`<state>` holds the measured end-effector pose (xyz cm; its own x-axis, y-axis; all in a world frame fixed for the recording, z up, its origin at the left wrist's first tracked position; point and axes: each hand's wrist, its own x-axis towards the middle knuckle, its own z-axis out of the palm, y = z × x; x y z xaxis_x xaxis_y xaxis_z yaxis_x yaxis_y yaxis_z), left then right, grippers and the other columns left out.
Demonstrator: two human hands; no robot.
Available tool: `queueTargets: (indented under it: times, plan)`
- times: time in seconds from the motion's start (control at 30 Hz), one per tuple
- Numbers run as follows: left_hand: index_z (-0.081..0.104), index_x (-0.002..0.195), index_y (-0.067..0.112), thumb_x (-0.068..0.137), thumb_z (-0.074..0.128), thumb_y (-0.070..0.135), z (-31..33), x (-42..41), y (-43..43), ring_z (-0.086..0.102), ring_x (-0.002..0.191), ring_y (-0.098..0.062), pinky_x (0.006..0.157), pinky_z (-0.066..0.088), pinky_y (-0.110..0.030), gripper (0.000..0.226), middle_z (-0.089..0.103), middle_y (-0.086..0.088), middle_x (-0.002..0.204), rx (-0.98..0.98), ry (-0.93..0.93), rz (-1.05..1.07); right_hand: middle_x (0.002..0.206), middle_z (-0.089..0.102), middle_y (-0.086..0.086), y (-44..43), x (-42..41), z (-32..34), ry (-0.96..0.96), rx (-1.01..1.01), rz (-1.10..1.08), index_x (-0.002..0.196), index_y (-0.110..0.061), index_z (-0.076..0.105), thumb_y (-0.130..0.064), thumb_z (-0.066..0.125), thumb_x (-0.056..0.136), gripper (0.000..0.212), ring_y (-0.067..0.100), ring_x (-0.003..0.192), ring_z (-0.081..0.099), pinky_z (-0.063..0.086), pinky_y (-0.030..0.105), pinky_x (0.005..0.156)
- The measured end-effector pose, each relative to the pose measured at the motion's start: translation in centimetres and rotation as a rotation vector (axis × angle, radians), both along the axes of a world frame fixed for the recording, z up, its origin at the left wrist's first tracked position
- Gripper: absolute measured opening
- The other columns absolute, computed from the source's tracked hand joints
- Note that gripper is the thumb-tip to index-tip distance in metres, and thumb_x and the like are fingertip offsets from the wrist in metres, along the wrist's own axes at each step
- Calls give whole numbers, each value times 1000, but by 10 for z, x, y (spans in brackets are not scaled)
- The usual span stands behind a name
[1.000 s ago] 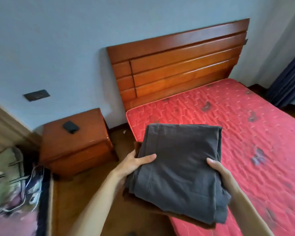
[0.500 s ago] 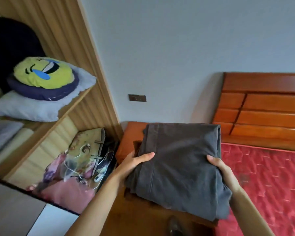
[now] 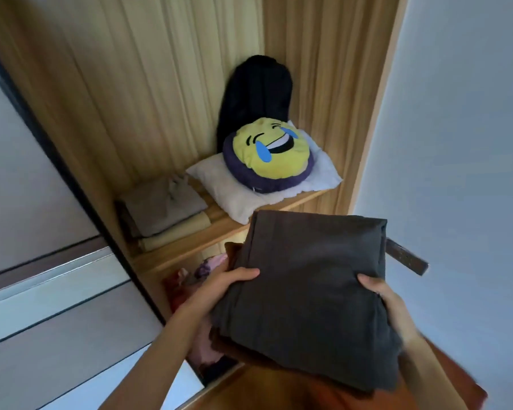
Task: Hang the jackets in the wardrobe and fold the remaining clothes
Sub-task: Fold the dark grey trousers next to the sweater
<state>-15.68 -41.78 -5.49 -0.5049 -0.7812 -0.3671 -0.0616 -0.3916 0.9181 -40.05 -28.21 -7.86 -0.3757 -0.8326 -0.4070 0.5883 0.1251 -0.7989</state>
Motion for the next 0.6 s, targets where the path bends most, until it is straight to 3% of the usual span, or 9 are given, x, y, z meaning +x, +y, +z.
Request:
queueTargets:
  times: [0.1, 0.17, 0.2, 0.3, 0.47, 0.6]
  plan:
    - [67, 114, 14, 80, 72, 12, 14, 28, -35, 75, 92, -24, 79, 56, -35, 34, 78, -7, 103, -10, 37, 151, 108, 75, 15, -73, 9, 17, 9, -65, 147, 122, -4, 65, -29, 78, 66, 63, 28, 88, 75, 51, 41, 82]
    - [65, 119, 16, 81, 74, 14, 20, 45, -63, 75, 94, -23, 80, 56, -34, 39, 78, -5, 105, -59, 48, 260, 104, 76, 15, -123, 19, 31, 38, -102, 234, 119, -2, 66, -34, 90, 50, 80, 26, 86, 75, 55, 41, 80]
    - [64, 120, 19, 80, 75, 16, 22, 53, -79, 74, 95, -23, 81, 56, -35, 41, 77, -4, 106, -82, 56, 315, 103, 76, 14, -149, 25, 38, 56, -130, 281, 119, -1, 66, -32, 91, 51, 79, 25, 85, 75, 57, 39, 79]
    - [62, 119, 22, 81, 75, 12, 27, 74, -127, 74, 90, -20, 74, 54, -32, 41, 76, -1, 102, -134, 103, 519, 102, 76, 15, -229, 45, 64, 128, -176, 360, 121, 0, 64, -15, 67, 84, 40, 24, 81, 74, 55, 35, 74]
    - [57, 127, 23, 78, 80, 18, 29, 96, -201, 69, 101, -23, 84, 55, -38, 54, 71, 0, 113, -194, 156, 731, 87, 75, 12, -350, 76, 100, 238, -200, 495, 103, 0, 70, -10, 59, 87, 21, 22, 72, 72, 55, 33, 71]
    - [48, 144, 29, 65, 86, 32, 35, 102, -247, 64, 113, -26, 99, 52, -49, 88, 64, 0, 132, -219, 180, 897, 87, 74, 11, -432, 98, 116, 244, -198, 550, 104, -2, 70, -6, 54, 89, 22, 21, 70, 72, 56, 33, 74]
